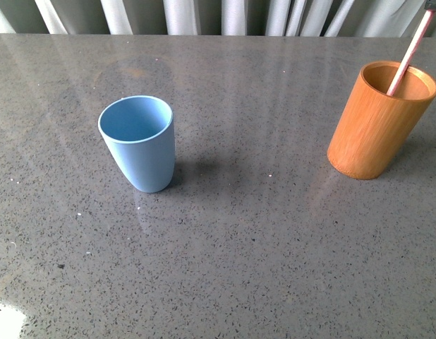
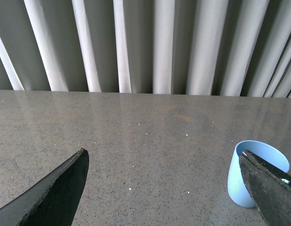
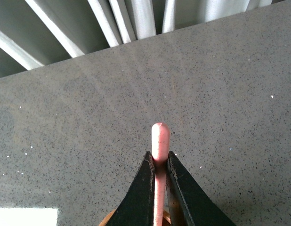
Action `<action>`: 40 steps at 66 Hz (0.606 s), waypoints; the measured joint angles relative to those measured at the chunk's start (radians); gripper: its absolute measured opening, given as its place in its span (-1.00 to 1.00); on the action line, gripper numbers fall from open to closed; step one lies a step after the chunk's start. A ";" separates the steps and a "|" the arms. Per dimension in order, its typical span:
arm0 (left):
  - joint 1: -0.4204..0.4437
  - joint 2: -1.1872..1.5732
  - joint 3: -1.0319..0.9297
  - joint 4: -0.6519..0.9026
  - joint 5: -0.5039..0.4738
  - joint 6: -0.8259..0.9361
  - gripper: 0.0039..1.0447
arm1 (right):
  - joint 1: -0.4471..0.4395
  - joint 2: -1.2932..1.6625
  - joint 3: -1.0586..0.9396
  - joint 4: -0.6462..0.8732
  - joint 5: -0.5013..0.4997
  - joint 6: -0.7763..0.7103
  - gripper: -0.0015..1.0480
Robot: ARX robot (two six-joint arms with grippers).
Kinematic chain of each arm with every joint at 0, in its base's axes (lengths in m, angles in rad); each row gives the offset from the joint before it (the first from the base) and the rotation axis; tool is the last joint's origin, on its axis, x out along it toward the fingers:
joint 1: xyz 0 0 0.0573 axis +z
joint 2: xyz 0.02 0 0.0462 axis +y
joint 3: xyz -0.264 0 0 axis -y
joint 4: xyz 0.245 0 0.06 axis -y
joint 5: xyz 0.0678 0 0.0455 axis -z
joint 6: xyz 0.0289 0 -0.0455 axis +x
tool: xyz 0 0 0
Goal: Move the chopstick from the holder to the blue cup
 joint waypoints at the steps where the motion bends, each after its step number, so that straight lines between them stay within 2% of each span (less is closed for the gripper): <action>1: 0.000 0.000 0.000 0.000 0.000 0.000 0.83 | 0.000 -0.001 0.000 0.000 0.000 0.000 -0.95; 40: 0.000 0.000 0.000 0.000 0.000 0.000 0.83 | -0.013 -0.093 -0.014 -0.014 -0.014 0.003 -0.95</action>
